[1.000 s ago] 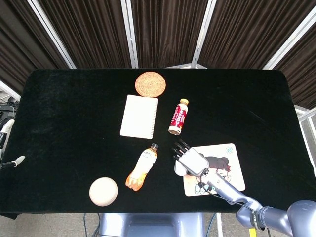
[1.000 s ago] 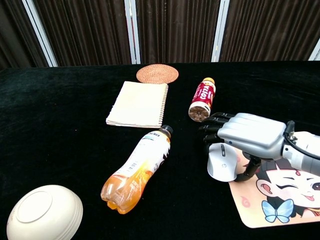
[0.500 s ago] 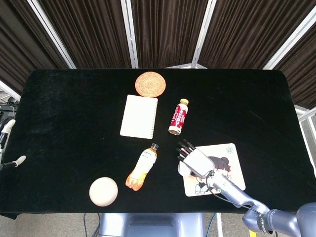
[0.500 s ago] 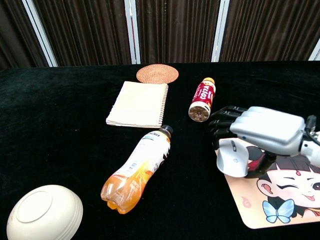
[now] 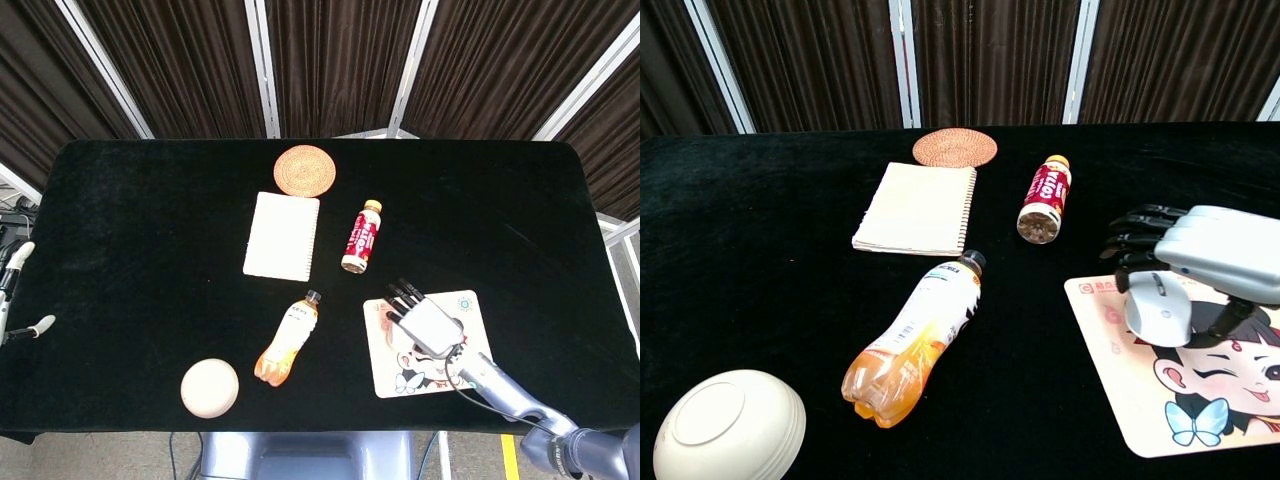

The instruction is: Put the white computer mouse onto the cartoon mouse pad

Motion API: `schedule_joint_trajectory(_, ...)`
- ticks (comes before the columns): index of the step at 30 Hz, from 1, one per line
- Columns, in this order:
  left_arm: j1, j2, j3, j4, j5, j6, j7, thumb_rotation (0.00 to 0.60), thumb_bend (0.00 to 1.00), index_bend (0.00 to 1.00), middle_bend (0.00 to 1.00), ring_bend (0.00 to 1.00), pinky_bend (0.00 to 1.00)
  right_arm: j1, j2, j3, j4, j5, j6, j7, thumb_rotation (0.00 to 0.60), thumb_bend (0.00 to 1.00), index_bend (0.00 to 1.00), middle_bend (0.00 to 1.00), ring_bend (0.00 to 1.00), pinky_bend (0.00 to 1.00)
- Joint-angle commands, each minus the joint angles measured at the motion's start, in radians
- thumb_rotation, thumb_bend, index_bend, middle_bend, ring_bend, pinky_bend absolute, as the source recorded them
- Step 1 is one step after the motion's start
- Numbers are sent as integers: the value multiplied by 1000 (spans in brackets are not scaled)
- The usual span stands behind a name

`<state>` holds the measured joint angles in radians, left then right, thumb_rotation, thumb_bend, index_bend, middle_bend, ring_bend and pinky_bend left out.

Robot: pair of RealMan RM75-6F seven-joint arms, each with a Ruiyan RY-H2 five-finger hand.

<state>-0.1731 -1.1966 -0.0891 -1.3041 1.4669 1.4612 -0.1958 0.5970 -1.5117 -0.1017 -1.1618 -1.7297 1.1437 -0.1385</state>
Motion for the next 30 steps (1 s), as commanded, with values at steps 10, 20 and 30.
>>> schedule_joint_trajectory(10,-3,-2,0,-8,6,0,15,600,91,0,0,0,0,-16,-14,-79,207,-148,137,83,600,217,567,153,0,0)
schedule_joint_trajectory(20,-7,-8,2,-11,8,-8,33,600,91,0,0,0,0,-27,-50,-123,298,-206,175,112,600,216,567,154,0,0)
schedule_joint_trajectory(30,-8,-9,3,-9,8,-11,33,600,91,0,0,0,0,-19,-74,-105,317,-201,167,64,600,138,362,59,0,0)
